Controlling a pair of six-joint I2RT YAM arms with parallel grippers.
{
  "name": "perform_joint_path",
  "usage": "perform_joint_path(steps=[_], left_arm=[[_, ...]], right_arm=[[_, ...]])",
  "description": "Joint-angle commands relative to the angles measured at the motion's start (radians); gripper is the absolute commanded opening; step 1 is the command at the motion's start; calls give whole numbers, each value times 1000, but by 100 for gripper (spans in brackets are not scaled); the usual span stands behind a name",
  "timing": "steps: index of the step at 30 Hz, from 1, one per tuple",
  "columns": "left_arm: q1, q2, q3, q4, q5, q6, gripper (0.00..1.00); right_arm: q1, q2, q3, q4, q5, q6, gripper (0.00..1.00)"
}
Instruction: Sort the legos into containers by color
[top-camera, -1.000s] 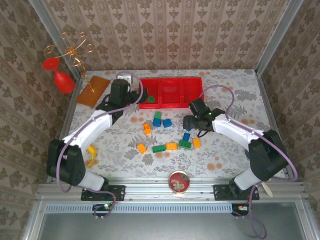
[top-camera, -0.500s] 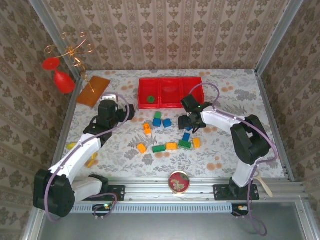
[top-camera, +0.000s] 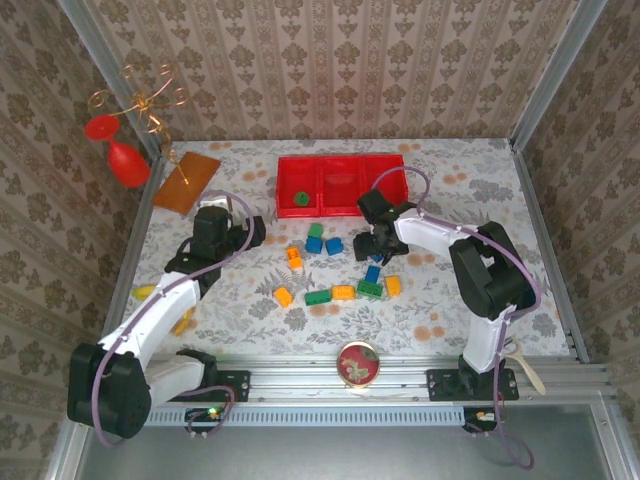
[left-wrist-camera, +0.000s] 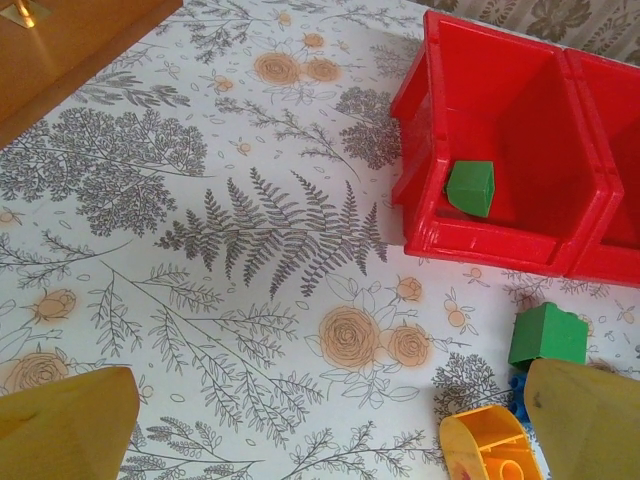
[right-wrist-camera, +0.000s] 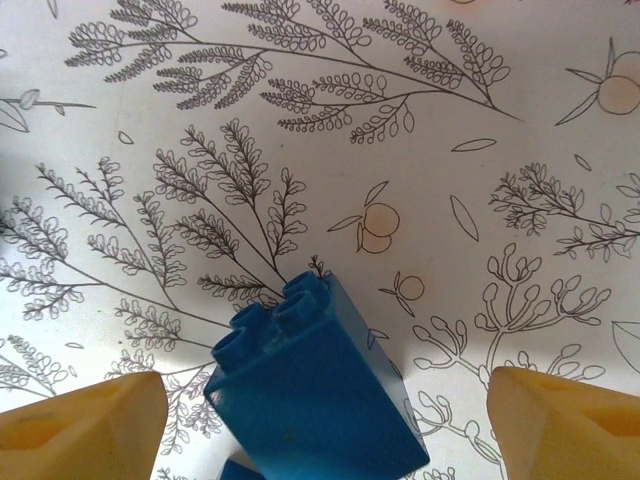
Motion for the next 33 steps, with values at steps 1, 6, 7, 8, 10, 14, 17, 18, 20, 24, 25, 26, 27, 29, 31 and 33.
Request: perform_joint_path(steps=[1, 6, 7, 8, 10, 14, 17, 18, 20, 24, 25, 26, 27, 29, 31, 33], left_arm=[[8, 17, 3, -1, 19, -23, 100], [15, 30, 1, 0, 26, -26, 100], [15, 32, 1, 2, 28, -27, 100], [16, 33, 1, 1, 29, -28, 100], [18, 35, 1, 3, 31, -28, 100], [21, 41, 1, 4, 34, -29, 100], [22, 42, 0, 2, 37, -29, 100], [22, 42, 0, 3, 37, -29, 100], [24, 44, 0, 3, 38, -31, 100], [27, 46, -1, 5, 43, -37, 100], [27, 47, 0, 5, 44, -37, 100], [27, 49, 0, 6, 46, -36, 100], [28, 50, 0, 5, 47, -37, 100], [29, 52, 0, 5, 49, -37, 100], [30, 54, 0, 5, 51, -38, 100], [31, 53, 0, 5, 52, -39, 100]], right_arm=[[5, 28, 28, -38, -5, -20, 84], [5, 48, 44, -44, 6, -20, 83], [4, 53, 47, -44, 9, -20, 82], [4, 54, 49, -43, 10, -20, 82], [2, 60, 53, -40, 14, -18, 81], [-5, 73, 63, -43, 16, -12, 75], [-9, 77, 65, -46, 15, -5, 72], [-10, 77, 64, -47, 15, -3, 71], [-11, 77, 59, -47, 18, 3, 67], [-18, 76, 45, -42, 26, 22, 58], [-22, 77, 42, -40, 28, 25, 55], [-26, 76, 41, -40, 30, 32, 53], [-28, 76, 38, -38, 31, 35, 51], [-35, 70, 33, -35, 34, 44, 46], [-39, 59, 30, -33, 41, 53, 42], [-41, 44, 27, -33, 52, 60, 38]])
